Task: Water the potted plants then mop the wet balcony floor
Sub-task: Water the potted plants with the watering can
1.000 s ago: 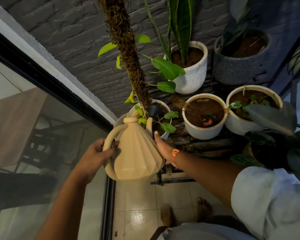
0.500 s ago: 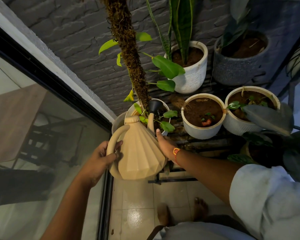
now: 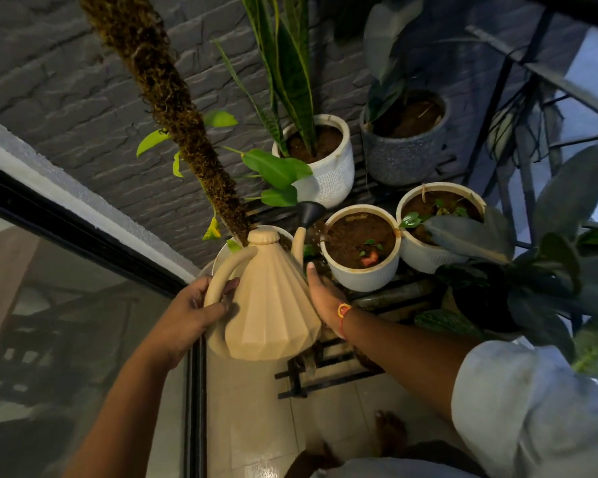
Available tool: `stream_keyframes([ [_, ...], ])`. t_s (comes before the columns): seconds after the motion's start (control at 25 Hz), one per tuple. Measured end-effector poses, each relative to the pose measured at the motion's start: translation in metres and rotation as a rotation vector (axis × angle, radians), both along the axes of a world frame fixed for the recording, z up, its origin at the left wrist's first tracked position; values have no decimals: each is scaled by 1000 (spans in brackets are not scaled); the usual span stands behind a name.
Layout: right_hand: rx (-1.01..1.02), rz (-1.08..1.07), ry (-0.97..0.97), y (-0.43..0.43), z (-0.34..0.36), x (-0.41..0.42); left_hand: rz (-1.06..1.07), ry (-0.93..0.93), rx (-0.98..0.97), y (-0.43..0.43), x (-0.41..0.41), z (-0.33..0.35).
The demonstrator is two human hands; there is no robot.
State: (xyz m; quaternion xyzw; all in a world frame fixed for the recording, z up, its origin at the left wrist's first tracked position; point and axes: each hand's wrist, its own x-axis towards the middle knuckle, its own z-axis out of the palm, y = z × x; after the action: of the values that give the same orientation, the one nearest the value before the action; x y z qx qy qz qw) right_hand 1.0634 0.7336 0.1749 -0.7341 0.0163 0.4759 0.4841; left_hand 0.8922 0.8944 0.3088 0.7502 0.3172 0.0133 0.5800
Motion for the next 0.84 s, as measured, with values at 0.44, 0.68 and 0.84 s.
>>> stream_keyframes([
  [0.44,238,-328,373,-59,-9,51,-159,62,265,-30,146,17],
  [0.68,304,-417,425,-68,3,58,-173,69,341,-29,197,22],
  [0.84,335,-412,401,-64,9,61,-179,70,341,-24,219,31],
])
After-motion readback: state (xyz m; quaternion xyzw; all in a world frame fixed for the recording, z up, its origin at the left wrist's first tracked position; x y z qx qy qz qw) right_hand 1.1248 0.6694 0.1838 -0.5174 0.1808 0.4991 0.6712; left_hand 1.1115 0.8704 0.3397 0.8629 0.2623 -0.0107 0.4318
